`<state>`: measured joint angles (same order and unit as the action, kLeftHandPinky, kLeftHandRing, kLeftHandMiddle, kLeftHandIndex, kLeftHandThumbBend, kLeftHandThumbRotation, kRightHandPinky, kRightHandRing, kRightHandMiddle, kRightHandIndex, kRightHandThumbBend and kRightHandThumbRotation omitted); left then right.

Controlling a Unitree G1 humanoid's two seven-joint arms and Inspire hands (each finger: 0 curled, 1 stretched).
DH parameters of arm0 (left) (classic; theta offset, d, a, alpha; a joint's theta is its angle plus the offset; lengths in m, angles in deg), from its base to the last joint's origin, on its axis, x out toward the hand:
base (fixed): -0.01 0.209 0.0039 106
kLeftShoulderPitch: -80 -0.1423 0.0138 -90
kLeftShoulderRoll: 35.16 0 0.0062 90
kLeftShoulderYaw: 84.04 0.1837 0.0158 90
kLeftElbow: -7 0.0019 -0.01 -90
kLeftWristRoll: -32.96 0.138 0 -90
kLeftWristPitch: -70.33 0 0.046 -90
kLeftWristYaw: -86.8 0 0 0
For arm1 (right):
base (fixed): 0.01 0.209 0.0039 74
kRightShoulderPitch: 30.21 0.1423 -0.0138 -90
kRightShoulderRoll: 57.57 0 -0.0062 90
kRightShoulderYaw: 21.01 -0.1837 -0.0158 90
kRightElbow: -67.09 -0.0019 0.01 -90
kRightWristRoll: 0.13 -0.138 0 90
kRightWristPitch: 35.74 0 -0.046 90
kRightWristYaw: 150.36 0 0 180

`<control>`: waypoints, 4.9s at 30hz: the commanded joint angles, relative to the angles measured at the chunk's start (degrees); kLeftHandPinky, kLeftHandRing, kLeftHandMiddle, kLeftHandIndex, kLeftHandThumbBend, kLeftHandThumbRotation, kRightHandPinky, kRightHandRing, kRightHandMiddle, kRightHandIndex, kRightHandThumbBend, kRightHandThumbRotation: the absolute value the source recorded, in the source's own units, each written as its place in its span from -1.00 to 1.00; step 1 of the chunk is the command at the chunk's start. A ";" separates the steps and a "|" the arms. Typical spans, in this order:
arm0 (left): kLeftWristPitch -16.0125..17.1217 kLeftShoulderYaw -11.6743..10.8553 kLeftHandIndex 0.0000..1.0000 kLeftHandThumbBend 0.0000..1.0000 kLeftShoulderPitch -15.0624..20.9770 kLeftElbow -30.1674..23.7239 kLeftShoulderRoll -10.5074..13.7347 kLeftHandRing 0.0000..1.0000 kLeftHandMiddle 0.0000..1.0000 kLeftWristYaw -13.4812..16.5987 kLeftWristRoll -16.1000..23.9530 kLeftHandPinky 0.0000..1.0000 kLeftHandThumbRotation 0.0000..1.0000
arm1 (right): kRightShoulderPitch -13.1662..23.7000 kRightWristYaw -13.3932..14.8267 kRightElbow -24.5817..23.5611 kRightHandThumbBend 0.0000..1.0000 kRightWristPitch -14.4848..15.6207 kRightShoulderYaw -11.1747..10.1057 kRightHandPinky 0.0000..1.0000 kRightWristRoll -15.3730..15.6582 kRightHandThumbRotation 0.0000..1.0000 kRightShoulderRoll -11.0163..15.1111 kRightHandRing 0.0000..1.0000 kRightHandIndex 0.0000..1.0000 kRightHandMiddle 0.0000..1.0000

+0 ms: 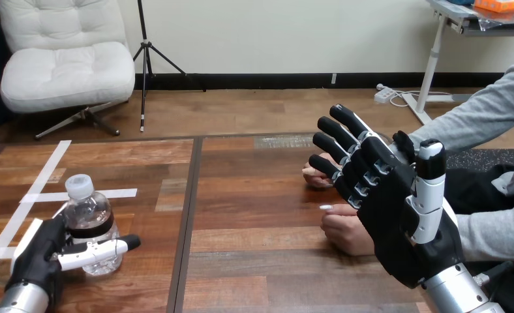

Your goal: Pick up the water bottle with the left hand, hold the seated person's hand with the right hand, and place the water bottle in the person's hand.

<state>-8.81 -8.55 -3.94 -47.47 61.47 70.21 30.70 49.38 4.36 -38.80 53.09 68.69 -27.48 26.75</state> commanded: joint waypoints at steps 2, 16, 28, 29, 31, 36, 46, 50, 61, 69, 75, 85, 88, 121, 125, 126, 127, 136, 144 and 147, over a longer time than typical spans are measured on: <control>0.28 0.29 0.66 0.85 3.29 -2.97 1.30 0.58 0.65 0.07 -0.61 0.54 -0.97 | 1.90 -0.20 -2.83 0.83 -0.64 -0.86 0.85 -1.43 1.00 -0.95 0.92 0.89 0.89; 2.15 0.48 0.24 0.61 3.21 -3.34 0.31 0.14 0.20 4.34 1.11 0.06 -1.00 | 1.88 -0.19 -2.62 0.83 -1.09 -0.78 0.81 -0.84 1.00 -0.96 0.90 0.88 0.88; 5.50 0.58 -0.07 0.33 3.30 -2.28 -0.58 -0.10 -0.07 8.28 1.88 -0.21 -1.00 | 1.92 -0.17 -2.78 0.82 -0.73 -0.77 0.80 -1.01 1.00 -0.88 0.90 0.89 0.89; 5.92 0.59 -0.08 0.31 3.34 -2.01 -0.61 -0.11 -0.08 8.57 1.94 -0.22 -1.00 | 1.93 -0.18 -2.77 0.82 -0.74 -0.77 0.80 -1.00 1.00 -0.88 0.91 0.89 0.89; 6.62 0.61 -0.10 0.28 3.44 -1.50 -0.64 -0.13 -0.09 9.24 2.14 -0.23 -1.00 | 1.95 -0.22 -2.73 0.82 -0.80 -0.78 0.80 -0.99 1.00 -0.88 0.91 0.89 0.89; 6.94 0.70 -0.12 0.25 3.58 -0.89 -0.68 -0.14 -0.10 10.27 2.36 -0.24 -1.00 | 1.95 -0.25 -2.69 0.82 -0.84 -0.79 0.80 -0.97 1.00 -0.86 0.91 0.89 0.89; 8.24 0.83 -0.09 0.20 3.83 0.50 -0.63 -0.15 -0.09 11.09 2.40 -0.25 -1.00 | 1.93 -0.28 -2.66 0.82 -0.78 -0.85 0.80 -1.14 1.00 -0.89 0.91 0.90 0.89; 9.64 0.98 -0.07 0.19 3.90 1.13 -0.52 -0.15 -0.08 11.23 2.58 -0.25 -1.00 | 1.99 -0.42 -2.52 0.81 -0.83 -0.87 0.81 -1.15 1.00 -0.83 0.92 0.91 0.90; 12.93 0.96 -0.07 0.15 4.47 3.26 -0.57 -0.16 -0.08 11.28 2.50 -0.25 -1.00 | 2.21 -0.08 -2.20 0.82 -0.86 -0.89 0.82 -0.52 1.00 -0.74 0.92 0.90 0.90; 16.34 0.99 -0.08 0.16 4.57 4.34 -0.64 -0.16 -0.09 11.47 2.61 -0.24 -1.00 | 2.87 -0.66 -0.97 0.82 -1.45 -0.86 0.82 0.78 1.00 -0.03 0.92 0.90 0.90; 19.40 1.19 -0.08 0.18 4.55 4.97 -0.53 -0.16 -0.09 12.11 3.33 -0.24 -1.00 | 3.93 -1.14 0.78 0.81 -3.05 -0.90 0.83 3.04 1.00 0.55 0.93 0.90 0.90; 22.33 0.99 -0.09 0.20 4.27 3.54 -0.78 -0.20 -0.11 10.52 1.68 -0.28 -1.00 | 7.26 -0.80 7.01 0.88 -9.33 -1.55 0.74 12.42 1.00 3.38 0.82 0.78 0.78; 22.88 0.95 -0.10 0.21 4.17 2.74 -0.79 -0.20 -0.11 10.11 1.29 -0.28 -1.00 | 8.43 0.38 9.51 0.91 -12.89 -1.82 0.63 16.73 1.00 4.15 0.75 0.74 0.73; 21.22 0.90 -0.13 0.29 0.04 -15.34 -1.45 -0.24 -0.15 5.45 -3.53 -0.34 -1.00 | 21.25 4.48 34.15 0.95 -29.35 -2.88 0.58 32.94 0.52 13.92 0.66 0.66 0.67; 20.96 1.05 -0.14 0.31 -0.51 -17.24 -1.41 -0.25 -0.16 4.78 -3.85 -0.36 -1.00 | 22.29 5.25 35.75 0.93 -29.91 -2.77 0.57 34.40 0.48 14.86 0.66 0.66 0.67; 20.81 1.09 -0.15 0.31 -0.73 -18.00 -1.41 -0.26 -0.17 4.75 -3.77 -0.36 -1.00 | 22.70 5.71 36.32 0.93 -30.27 -2.69 0.56 35.26 0.48 15.31 0.66 0.66 0.67; 20.63 1.09 -0.15 0.32 -0.88 -18.54 -1.43 -0.26 -0.17 4.73 -3.70 -0.36 -1.00 | 22.97 6.03 36.73 0.91 -30.56 -2.62 0.55 35.81 0.47 15.60 0.65 0.66 0.66; 20.26 1.00 -0.19 0.37 -2.08 -22.08 -1.41 -0.30 -0.21 4.18 -3.41 -0.40 -1.00 | 25.69 8.66 41.29 0.79 -32.30 -2.19 0.47 39.60 0.44 17.72 0.61 0.66 0.65; 20.54 0.76 -0.19 0.38 -2.68 -23.60 -1.47 -0.31 -0.22 2.59 -4.76 -0.42 -1.00 | 27.69 10.04 44.52 0.75 -32.69 -1.80 0.44 41.62 0.43 19.35 0.59 0.66 0.65; 20.48 0.65 -0.20 0.37 -2.85 -24.07 -1.45 -0.31 -0.22 2.06 -5.23 -0.42 -1.00 | 28.34 10.59 45.78 0.73 -32.89 -1.73 0.43 42.21 0.40 19.80 0.59 0.66 0.64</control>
<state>11.08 -7.90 -8.35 -67.55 60.03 72.89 27.34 71.98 13.07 5.30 21.78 66.79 14.11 44.81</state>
